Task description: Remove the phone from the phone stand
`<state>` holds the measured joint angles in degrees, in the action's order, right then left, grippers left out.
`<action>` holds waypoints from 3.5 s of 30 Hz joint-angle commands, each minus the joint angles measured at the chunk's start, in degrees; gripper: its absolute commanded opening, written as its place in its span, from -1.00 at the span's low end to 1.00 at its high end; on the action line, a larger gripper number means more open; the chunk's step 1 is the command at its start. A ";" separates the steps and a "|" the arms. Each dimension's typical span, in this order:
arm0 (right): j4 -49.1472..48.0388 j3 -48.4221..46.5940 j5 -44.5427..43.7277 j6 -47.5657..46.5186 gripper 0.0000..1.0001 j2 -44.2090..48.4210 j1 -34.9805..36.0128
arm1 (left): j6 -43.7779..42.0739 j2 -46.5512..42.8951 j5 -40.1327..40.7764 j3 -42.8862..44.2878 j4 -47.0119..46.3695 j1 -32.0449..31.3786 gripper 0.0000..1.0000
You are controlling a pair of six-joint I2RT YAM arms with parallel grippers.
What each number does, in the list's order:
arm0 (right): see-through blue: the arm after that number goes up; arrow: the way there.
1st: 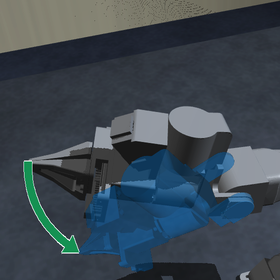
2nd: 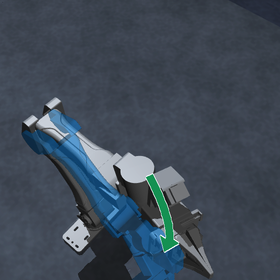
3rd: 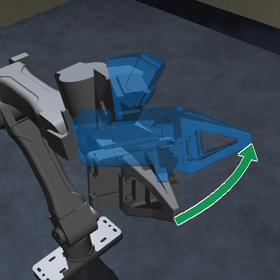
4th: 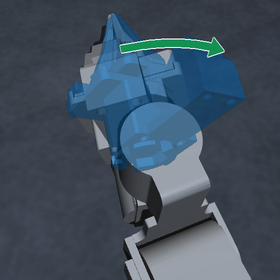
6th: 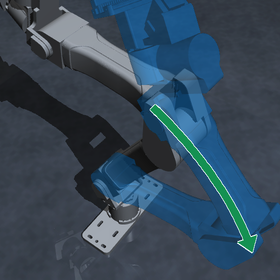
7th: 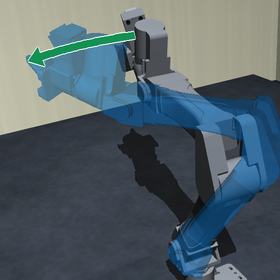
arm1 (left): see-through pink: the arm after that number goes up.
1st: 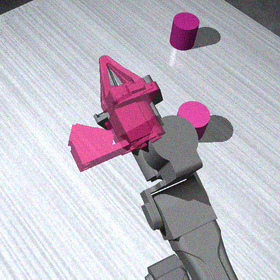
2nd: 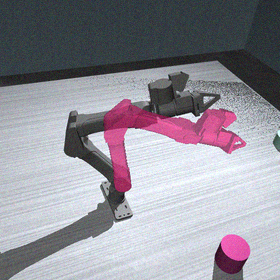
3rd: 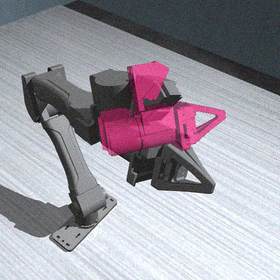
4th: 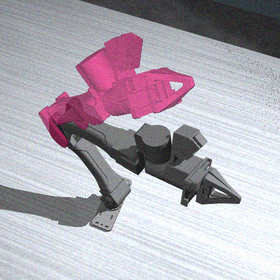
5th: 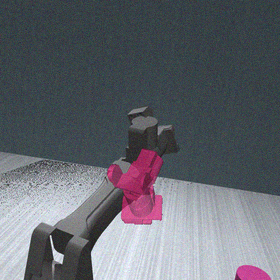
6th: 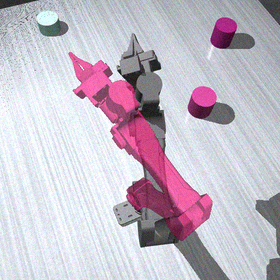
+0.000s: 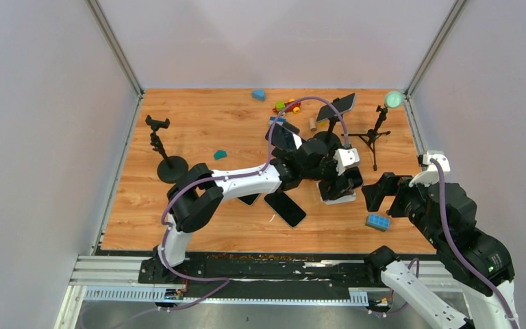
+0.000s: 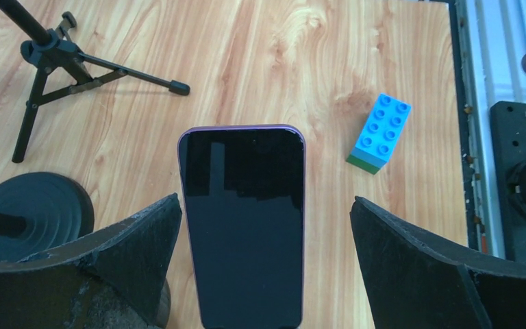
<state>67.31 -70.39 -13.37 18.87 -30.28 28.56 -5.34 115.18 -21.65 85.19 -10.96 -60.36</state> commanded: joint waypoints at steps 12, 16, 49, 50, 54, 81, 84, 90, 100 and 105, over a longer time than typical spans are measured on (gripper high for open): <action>1.36 -0.19 0.10 1.08 0.90 0.66 -0.23 | -4.41 5.90 -1.36 7.70 5.37 0.02 0.97; 1.40 0.00 0.20 1.08 0.90 0.82 -0.26 | -4.03 7.16 -2.90 8.35 6.15 -0.01 0.91; 1.43 1.37 -0.04 1.14 0.90 0.53 -0.26 | -2.22 7.25 -2.29 13.66 10.63 0.37 0.08; 1.43 1.46 0.00 1.23 0.90 0.56 -0.26 | -2.22 6.84 -2.14 14.07 11.89 0.39 0.05; 1.21 1.90 0.29 1.34 0.90 0.52 -0.23 | -1.48 5.41 -1.66 15.50 12.95 0.48 -0.03; 1.00 2.36 0.15 1.51 0.90 0.99 -0.23 | 8.73 -2.22 -5.06 10.58 3.68 4.06 -1.00; 0.82 2.58 0.34 1.54 0.90 0.98 -0.26 | 12.35 -3.81 -6.64 8.81 2.41 5.78 -1.00; 0.46 2.88 0.12 1.28 0.90 0.88 -0.30 | 14.95 -13.34 -5.34 -6.13 -2.87 8.57 -1.00; -2.43 5.83 1.70 1.47 0.90 1.07 -0.21 | 12.71 -34.11 11.11 -28.22 1.49 13.89 -1.00; -3.58 6.34 3.33 1.43 0.90 0.12 -0.26 | 15.80 -39.18 10.84 -38.28 -1.40 20.19 -1.00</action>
<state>67.51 -63.99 -11.70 19.49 -29.56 28.56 7.84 80.34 -12.84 52.88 -7.62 -44.82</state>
